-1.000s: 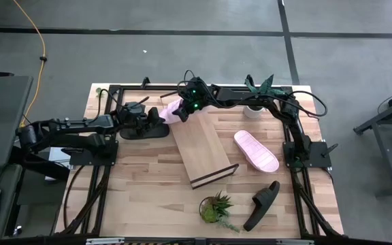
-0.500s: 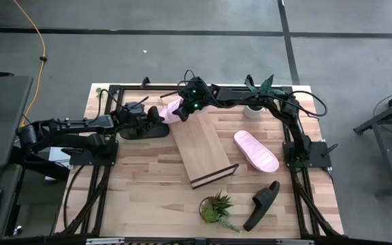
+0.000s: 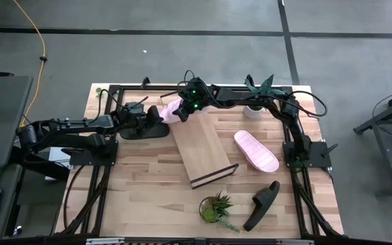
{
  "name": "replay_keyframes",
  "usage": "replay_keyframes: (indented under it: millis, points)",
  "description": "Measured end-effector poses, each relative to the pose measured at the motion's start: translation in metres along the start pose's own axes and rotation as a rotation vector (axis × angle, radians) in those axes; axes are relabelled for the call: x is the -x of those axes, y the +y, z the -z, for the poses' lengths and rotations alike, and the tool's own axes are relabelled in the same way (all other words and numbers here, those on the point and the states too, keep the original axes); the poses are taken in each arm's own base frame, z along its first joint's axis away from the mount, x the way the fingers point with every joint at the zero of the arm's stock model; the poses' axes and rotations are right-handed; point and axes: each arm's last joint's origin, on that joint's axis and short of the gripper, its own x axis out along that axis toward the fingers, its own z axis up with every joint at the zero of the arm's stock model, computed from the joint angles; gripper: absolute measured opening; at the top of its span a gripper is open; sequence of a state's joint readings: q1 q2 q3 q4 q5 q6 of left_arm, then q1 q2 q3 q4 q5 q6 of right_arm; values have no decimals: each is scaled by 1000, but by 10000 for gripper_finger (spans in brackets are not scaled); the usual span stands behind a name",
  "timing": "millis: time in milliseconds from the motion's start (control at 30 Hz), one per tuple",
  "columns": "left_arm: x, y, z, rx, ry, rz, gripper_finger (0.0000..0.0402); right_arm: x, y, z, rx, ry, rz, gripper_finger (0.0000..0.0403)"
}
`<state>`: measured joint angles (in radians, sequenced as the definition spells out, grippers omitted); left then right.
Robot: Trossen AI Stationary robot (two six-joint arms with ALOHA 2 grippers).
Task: Pick and place slides into the shelf
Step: Put the left pink slides on the shelf
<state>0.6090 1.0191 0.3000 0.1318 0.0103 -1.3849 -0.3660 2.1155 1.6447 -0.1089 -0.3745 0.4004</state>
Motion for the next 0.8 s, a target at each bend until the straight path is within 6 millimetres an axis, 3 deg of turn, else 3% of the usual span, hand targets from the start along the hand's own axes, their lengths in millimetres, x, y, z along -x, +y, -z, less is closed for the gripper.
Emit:
replay_keyframes:
  millis: [800]
  points:
    - [0, 1, -1, 14, -35, -13, 46, 0, -3, 2, -15, 5, 74, 74]
